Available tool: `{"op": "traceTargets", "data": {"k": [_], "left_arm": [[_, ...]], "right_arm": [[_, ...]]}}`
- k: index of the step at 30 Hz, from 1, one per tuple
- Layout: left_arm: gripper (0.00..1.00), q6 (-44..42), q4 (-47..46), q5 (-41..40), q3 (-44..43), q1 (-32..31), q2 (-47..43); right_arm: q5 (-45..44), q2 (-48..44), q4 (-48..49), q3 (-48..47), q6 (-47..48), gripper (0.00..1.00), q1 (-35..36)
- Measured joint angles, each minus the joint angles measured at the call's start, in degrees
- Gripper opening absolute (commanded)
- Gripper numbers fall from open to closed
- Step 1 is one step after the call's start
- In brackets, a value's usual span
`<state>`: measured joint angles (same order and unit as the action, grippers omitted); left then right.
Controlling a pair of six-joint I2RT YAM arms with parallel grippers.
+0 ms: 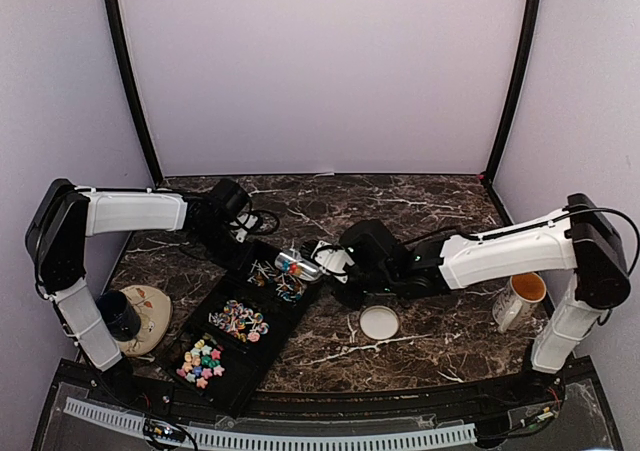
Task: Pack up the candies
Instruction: Place the fake candies in the packing box.
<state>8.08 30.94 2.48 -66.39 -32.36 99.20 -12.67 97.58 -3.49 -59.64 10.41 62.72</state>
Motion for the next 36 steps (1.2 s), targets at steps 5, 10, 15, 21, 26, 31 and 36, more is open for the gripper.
{"op": "traceTargets", "data": {"k": [5, 10, 15, 21, 26, 31, 36], "left_arm": [[0.00, 0.00, 0.00, 0.00, 0.00, 0.00, 0.00], [0.00, 0.00, 0.00, 0.02, 0.00, 0.00, 0.00], [0.00, 0.02, 0.00, 0.04, 0.00, 0.02, 0.00], [0.00, 0.02, 0.00, 0.07, 0.00, 0.02, 0.00], [0.00, 0.02, 0.00, 0.07, 0.00, 0.02, 0.00], [0.00, 0.02, 0.00, 0.09, 0.00, 0.02, 0.00], [0.00, 0.02, 0.00, 0.09, 0.00, 0.02, 0.00]], "right_arm": [[-2.99, -7.39, -3.98, 0.24, -0.02, 0.00, -0.11], [-7.43, -12.09, -10.75, 0.24, -0.70, 0.00, -0.37], [-11.41, -14.40, -18.58, 0.26, -2.84, 0.00, -1.33], [-15.19, -14.73, -27.21, 0.26, -5.97, 0.00, -2.03], [-17.44, -12.55, -34.21, -1.36, -8.35, 0.00, -2.03], [-19.41, -10.29, -40.00, -4.63, -10.29, 0.00, -2.03], [-21.18, -8.07, -44.68, -8.15, -10.73, 0.00, -2.03]]}}
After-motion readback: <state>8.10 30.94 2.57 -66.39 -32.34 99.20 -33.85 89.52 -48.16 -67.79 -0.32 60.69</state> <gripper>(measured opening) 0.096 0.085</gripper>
